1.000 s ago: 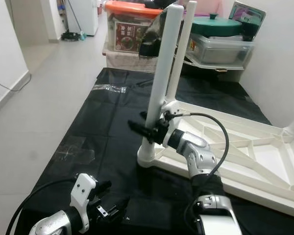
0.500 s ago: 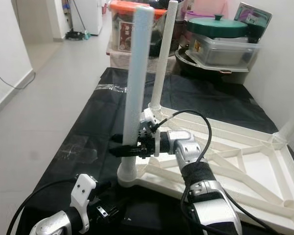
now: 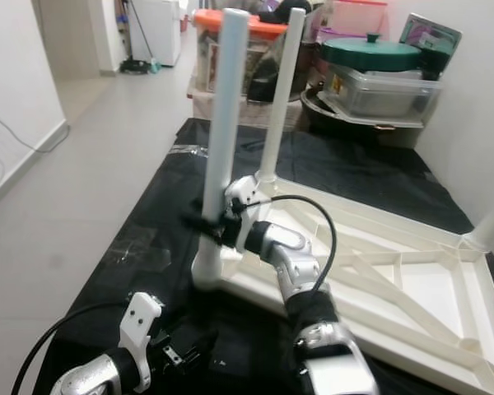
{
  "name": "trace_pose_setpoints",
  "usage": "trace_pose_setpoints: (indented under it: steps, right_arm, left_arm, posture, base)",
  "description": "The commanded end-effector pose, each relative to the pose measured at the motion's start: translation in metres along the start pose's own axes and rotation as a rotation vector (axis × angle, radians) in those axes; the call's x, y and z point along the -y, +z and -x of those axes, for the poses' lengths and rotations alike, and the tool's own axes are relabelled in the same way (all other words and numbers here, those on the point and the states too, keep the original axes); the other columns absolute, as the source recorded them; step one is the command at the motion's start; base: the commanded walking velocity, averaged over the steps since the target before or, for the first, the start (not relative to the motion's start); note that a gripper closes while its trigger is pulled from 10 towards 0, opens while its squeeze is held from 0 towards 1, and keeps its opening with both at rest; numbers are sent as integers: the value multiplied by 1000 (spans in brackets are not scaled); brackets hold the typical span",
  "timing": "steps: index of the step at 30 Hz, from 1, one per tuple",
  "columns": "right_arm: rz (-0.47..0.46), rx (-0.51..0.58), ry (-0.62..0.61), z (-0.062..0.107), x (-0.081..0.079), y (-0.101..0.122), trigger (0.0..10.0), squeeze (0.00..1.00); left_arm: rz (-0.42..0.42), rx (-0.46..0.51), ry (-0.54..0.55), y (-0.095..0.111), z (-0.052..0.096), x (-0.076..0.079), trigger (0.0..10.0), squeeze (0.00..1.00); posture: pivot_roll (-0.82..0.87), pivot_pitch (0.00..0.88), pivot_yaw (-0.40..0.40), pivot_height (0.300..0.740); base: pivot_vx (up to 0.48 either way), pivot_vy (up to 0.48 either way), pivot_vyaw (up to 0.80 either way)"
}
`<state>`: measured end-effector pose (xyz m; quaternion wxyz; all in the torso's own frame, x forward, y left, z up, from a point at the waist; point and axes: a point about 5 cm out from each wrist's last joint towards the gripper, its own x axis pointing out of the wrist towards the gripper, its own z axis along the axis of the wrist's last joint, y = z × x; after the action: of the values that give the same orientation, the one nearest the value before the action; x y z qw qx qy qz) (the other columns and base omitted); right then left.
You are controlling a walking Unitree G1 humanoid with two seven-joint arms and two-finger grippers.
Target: Building children table
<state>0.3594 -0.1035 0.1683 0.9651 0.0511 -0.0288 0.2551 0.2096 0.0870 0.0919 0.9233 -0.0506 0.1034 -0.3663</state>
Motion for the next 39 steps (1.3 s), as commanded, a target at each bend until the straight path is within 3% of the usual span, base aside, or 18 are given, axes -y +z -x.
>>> trace_pose_setpoints:
  steps: [1,6,8,10,14,15,18,19,20,21,23,24,25,26,30,33,35,39]
  right_arm:
    - [-13,-19,-223,15,28,-3,0,0]
    - [-38,-45,-501,26,29,-15,0,0]
    - [-38,-45,-501,26,29,-15,0,0]
    - [-86,-47,-677,34,24,-19,0,0]
    - [-129,-66,-751,35,12,-24,0,0]
    - [-144,-63,-724,31,4,-24,1412,0]
    - [-151,-60,-701,28,-1,-24,1412,0]
    - [-151,-47,-639,24,-7,-21,10000,0]
    - [-151,-47,-639,24,-7,-21,10000,0]
    - [-145,-11,-561,19,-10,-17,10000,1000]
    - [-135,20,-500,15,-8,-13,10000,1000]
    - [-132,52,-443,12,-4,-9,10000,894]
    - [-132,52,-443,12,-4,-9,10000,894]
    - [-174,63,-373,9,1,-7,10000,0]
    - [-222,31,75,3,12,6,10000,0]
    - [-220,10,154,4,12,8,10000,0]
    - [-165,-85,551,16,11,17,10000,0]
    - [-143,-129,697,21,9,18,10000,0]
  left_arm:
    - [6,-14,-5,-3,1,-1,10000,0]
    - [6,-17,-6,-3,1,-1,10000,0]
    - [6,-17,-6,-3,1,-1,10000,0]
    - [5,-15,-3,-3,1,-1,10000,0]
    - [6,-13,-2,-3,1,-1,10000,0]
    - [6,-12,-1,-3,1,0,10000,0]
    - [6,-12,-1,-2,0,0,10000,0]
    - [6,-11,-2,-3,0,0,10000,0]
    - [6,-11,-2,-3,0,0,10000,0]
    - [7,-10,-2,-3,0,0,10000,0]
    - [9,-10,-2,-3,0,0,10000,0]
    - [10,-10,-3,-3,0,0,10000,0]
    - [10,-10,-3,-3,0,0,10000,0]
    - [10,-9,-3,-3,0,0,10000,0]
    - [12,-8,-4,-3,-1,0,10000,0]
    - [13,-8,-4,-3,-1,0,10000,0]
    - [15,-11,-10,-3,-1,0,10000,0]
    - [12,-13,-12,-4,-1,0,10000,0]
  posture:
    - [201,0,-90,740]
    - [204,0,-92,740]
    - [204,0,-92,740]
    - [202,0,-94,740]
    - [206,0,-98,740]
    - [206,0,-98,740]
    - [206,0,-98,740]
    - [205,0,-99,740]
    - [205,0,-99,740]
    - [201,0,-98,740]
    - [201,0,-101,740]
    - [200,0,-101,740]
    - [200,0,-101,740]
    - [202,0,-102,740]
    - [201,0,-102,740]
    - [201,0,-102,740]
    - [220,0,-102,740]
    - [234,0,-109,740]
  base:
    - [0,0,0]
    - [0,0,0]
    - [0,0,0]
    - [0,0,0]
    - [0,0,0]
    - [0,0,0]
    - [0,0,0]
    - [0,0,0]
    - [0,0,0]
    - [0,0,0]
    - [0,0,0]
    - [0,0,0]
    - [0,0,0]
    - [0,0,0]
    - [0,0,0]
    - [0,0,0]
    - [0,0,0]
    - [0,0,0]
